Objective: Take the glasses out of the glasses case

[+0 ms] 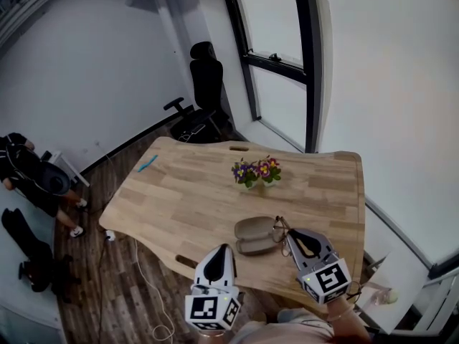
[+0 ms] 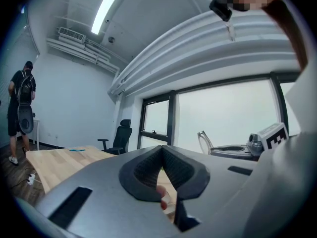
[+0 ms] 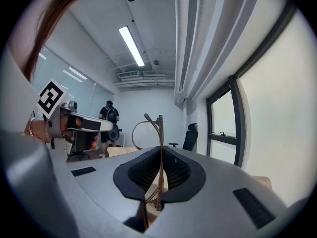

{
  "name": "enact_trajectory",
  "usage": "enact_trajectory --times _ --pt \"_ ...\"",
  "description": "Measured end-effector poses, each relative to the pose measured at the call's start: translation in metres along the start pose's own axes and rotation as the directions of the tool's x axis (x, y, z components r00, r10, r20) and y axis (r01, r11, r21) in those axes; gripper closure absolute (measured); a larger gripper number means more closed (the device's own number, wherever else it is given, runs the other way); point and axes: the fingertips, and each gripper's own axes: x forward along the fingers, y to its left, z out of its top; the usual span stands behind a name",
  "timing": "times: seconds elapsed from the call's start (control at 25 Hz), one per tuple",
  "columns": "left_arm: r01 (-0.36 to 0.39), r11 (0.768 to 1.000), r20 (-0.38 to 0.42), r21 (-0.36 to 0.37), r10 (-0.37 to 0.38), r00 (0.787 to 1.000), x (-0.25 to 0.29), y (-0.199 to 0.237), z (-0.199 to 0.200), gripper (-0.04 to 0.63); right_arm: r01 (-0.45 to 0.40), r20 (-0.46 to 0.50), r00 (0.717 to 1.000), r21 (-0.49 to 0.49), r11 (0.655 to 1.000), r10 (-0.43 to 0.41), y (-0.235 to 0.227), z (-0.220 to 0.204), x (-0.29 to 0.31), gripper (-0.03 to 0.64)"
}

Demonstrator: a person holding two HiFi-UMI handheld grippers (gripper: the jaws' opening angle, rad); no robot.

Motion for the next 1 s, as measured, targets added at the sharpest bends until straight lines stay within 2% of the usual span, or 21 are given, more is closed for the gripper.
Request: enact_trajectory --times 1.0 --pt "0.103 0.994 0.008 -0.033 -0.103 0.995 -0.012 0.014 -0.002 0.595 0.105 -0.005 0.994 -0.024 0.994 -0.105 0.025 0.006 -0.004 0.604"
